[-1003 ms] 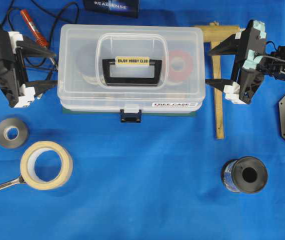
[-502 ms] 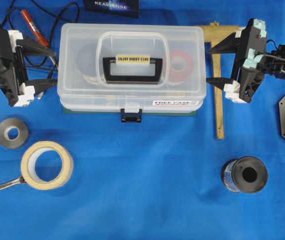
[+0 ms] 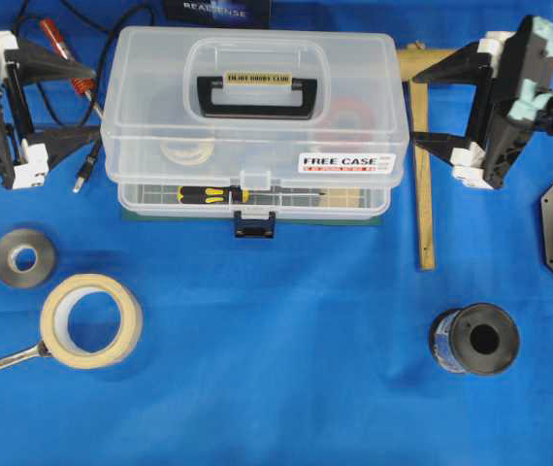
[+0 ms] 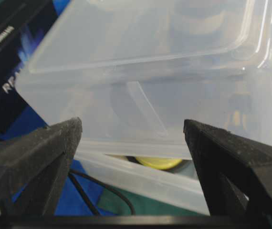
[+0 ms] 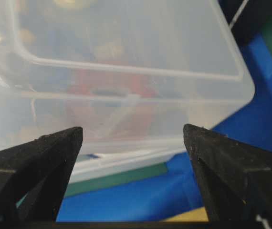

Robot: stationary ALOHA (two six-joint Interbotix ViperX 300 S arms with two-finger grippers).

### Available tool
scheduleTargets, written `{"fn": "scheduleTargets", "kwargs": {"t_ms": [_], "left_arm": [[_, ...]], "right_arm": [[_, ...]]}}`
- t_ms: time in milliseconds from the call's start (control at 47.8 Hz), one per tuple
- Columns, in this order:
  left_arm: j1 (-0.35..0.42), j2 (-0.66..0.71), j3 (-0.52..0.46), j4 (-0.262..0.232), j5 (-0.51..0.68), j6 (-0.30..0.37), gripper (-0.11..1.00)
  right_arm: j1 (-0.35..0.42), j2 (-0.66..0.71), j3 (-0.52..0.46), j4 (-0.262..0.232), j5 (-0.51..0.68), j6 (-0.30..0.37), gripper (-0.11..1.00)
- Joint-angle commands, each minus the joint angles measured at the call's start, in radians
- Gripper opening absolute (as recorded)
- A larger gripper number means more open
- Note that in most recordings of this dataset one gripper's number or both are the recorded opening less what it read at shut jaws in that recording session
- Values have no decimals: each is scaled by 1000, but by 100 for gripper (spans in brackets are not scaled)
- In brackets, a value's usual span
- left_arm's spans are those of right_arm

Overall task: Open the tool box with both arms.
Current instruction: 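Swing the held lid back and up, away from the box front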

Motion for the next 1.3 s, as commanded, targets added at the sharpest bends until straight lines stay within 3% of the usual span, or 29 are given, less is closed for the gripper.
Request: {"fn": "scheduleTargets", "kwargs": {"t_ms": [0,439,627,1275], "left_arm": [[2,-9,-43,-2,-14,0,88],[75,-8,-55,-2,-46,31,88],[121,5,-64,0,-95,69,88],[270,129,-123,-2,-176,89,88]], "right_arm": [[9,-23,-48,3,-11,3,87],[-15,-26,-58,-9,-21,-2,87],[-60,-23,-69,-11,-23,-2,87],[-232,57,-95,-11,-87,-6,87]]}}
